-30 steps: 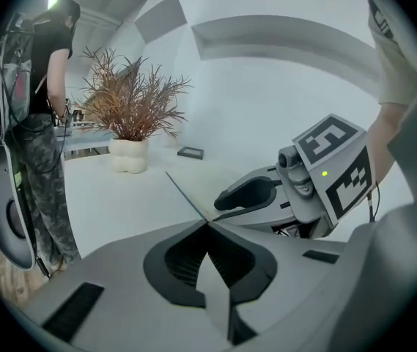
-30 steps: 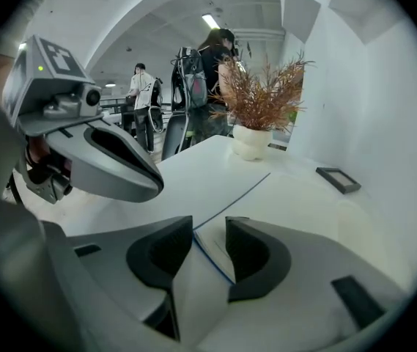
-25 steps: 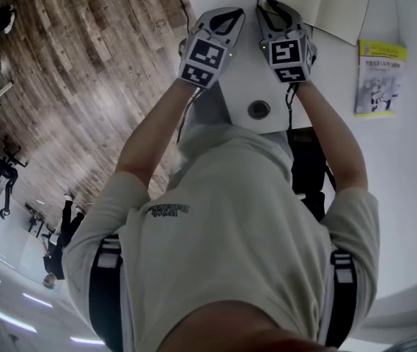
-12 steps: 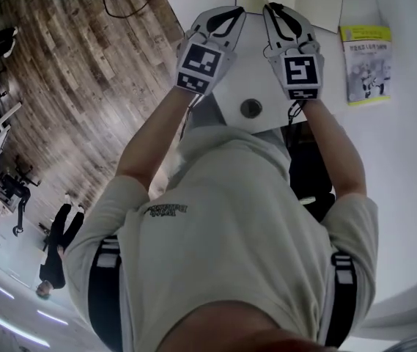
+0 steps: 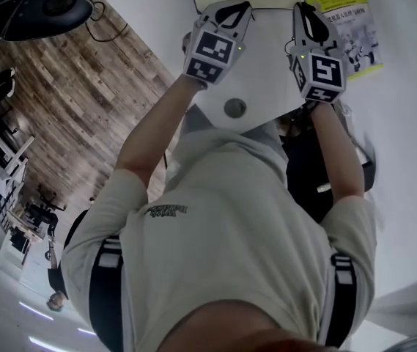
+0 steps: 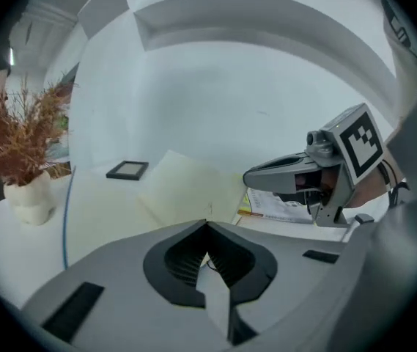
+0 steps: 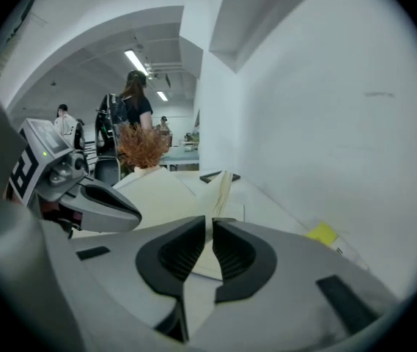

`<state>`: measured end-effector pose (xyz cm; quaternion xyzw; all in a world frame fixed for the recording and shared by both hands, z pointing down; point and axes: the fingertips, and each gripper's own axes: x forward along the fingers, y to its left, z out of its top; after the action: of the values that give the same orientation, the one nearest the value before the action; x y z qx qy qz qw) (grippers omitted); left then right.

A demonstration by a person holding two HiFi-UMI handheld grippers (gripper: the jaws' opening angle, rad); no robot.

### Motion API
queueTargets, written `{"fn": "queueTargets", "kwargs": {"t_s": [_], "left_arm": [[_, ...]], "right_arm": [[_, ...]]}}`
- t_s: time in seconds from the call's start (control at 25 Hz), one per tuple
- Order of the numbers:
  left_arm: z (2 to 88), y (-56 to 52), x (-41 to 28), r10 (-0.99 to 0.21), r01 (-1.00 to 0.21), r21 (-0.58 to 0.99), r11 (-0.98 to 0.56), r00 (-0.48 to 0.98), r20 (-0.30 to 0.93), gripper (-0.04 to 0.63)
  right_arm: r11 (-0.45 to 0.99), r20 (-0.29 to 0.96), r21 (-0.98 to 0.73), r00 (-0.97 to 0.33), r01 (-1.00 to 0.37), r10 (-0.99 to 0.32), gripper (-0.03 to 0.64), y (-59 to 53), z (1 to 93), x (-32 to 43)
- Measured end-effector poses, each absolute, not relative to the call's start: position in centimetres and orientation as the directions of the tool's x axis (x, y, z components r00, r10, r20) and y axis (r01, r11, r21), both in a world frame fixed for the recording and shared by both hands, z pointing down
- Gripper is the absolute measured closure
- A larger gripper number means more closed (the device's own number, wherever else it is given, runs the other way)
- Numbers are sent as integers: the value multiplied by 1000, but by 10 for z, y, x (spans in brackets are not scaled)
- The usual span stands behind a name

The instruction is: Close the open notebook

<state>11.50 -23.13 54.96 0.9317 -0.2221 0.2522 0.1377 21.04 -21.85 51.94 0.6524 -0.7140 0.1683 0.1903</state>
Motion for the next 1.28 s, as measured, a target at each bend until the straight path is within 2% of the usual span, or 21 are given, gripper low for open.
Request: {"fn": "queueTargets", "kwargs": {"t_s": [0.24,0.36,0.52,0.6,0.68,0.72,0.8,0.96,1.0,1.04,1.08,1.16,1.28], "left_arm": [[581,-224,130,-306,-470,150,-870,753,583,587],[577,-225,126,-320,-481,154,-863,757,570,588],[552,-229,105,-379,-517,136,-845,759,529,588],[536,-233,85,-422,-552,133,-823,751,508,588],[526,-237,62,-464,-591,130,-796,734,496,588],[523,-239,51,-483,-610,128,-782,723,494,588],[524,-241,31,-518,-650,124,-750,693,501,588],[535,-244,-3,-564,-710,125,-693,641,520,586],[538,-245,-10,-570,-720,126,-682,631,526,587],[542,-246,-17,-575,-730,127,-671,621,533,588],[546,-247,-22,-579,-740,130,-660,612,539,587],[552,-246,-29,-583,-751,136,-646,601,547,587],[549,-242,-29,-582,-750,140,-647,604,544,586]], "right_arm": [[40,569,19,-22,-999,-822,591,-207,570,241],[61,557,-7,-54,-998,-829,591,-206,570,233],[175,487,-58,-181,-983,-855,591,-214,543,194],[251,459,-67,-253,-966,-852,546,-220,527,165],[328,445,-83,-329,-941,-833,538,-227,516,133],[370,442,-84,-368,-925,-818,495,-230,514,117],[456,439,-60,-434,-888,-787,486,-234,514,87],[563,467,33,-485,-826,-739,482,-240,528,39],[574,479,53,-483,-817,-733,435,-243,534,30],[578,492,71,-475,-813,-729,427,-246,540,23],[572,504,85,-460,-816,-731,432,-250,546,19],[545,513,90,-430,-834,-743,508,-257,552,19],[513,496,63,-419,-856,-760,545,-254,543,25]]}}
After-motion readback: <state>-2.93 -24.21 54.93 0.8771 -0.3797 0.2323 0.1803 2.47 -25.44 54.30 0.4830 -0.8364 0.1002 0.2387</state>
